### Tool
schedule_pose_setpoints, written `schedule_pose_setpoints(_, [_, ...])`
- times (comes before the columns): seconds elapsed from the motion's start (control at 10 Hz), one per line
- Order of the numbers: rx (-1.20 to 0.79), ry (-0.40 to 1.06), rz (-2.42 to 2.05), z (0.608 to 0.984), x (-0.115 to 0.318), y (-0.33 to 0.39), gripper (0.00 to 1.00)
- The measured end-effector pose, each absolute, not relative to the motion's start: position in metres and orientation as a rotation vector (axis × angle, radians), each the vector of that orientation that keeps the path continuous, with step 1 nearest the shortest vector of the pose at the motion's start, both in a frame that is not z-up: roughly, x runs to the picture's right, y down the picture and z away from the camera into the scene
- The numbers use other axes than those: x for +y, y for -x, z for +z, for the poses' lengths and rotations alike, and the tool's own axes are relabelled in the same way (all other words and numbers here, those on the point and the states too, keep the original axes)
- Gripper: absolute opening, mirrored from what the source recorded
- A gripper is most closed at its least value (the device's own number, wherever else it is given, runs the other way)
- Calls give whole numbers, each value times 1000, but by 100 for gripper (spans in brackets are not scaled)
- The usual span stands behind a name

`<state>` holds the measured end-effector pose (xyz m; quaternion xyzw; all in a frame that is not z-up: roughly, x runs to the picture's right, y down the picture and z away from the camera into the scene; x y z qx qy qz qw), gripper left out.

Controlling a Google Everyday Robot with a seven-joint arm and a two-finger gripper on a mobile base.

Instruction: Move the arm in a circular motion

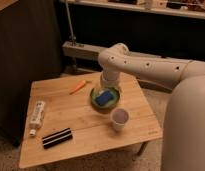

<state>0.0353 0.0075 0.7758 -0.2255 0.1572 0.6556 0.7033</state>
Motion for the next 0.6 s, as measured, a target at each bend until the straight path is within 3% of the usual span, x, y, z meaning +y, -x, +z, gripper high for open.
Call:
schedule_pose_setpoints(0.4, [299,547,1429,746,40,-33,76])
schedule_pose_setpoints(0.6, [245,597,1379,716,74,-3,55])
